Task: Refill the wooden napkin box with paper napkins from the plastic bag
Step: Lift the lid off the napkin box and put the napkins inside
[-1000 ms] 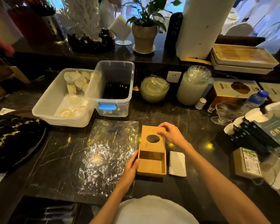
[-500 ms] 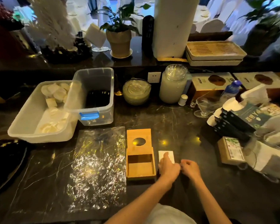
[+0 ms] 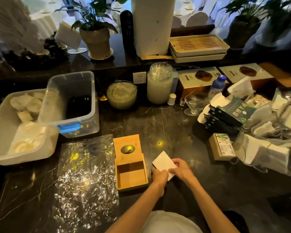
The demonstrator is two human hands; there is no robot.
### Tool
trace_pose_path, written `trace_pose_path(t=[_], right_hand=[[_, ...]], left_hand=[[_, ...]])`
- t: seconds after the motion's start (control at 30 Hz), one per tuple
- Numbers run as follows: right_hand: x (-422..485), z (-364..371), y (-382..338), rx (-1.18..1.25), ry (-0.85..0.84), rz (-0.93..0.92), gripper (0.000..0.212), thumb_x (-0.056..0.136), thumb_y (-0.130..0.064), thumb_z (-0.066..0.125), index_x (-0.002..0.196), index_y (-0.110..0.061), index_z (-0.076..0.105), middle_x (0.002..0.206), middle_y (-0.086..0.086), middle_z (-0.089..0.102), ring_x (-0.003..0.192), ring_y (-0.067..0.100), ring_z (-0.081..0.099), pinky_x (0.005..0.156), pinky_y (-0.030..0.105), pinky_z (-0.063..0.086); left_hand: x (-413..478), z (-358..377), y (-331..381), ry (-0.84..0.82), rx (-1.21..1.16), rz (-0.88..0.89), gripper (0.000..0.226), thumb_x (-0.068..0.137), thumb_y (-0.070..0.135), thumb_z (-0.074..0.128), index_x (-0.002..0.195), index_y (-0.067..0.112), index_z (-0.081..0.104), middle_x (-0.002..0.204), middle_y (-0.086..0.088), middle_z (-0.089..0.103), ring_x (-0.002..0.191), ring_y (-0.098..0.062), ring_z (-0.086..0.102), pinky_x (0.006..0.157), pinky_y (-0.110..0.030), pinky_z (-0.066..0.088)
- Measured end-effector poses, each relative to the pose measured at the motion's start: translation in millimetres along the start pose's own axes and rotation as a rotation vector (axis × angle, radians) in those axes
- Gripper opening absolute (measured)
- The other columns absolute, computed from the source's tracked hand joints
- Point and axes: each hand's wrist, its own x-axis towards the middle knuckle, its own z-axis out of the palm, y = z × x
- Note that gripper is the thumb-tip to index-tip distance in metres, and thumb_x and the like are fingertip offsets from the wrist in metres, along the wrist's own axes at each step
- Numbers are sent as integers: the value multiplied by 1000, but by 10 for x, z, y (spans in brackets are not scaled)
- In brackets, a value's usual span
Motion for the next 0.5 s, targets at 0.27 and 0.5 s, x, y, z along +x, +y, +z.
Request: trace_pose_path(t=[0.27,0.5], right_hand=[[-169,-283,299,-410,194,-633,33,83,3,64,107,-19,64,106,-4,56,101,12,52,84,14,39],[-163,-168,558,55,190,-386,63,85,8,63,138,-23,47,137,-2,50,125,8,46,101,13,36]], left_hand=[[-5,-72,-18,29,666,771,99,83,-6,60,153,24,-3,161,-6,-1,149,-22,1,121,-43,15],[217,-124,-89,-213,690,764,70,87,-8,52,148,12,24,152,-9,29,141,-21,28,120,-34,22]])
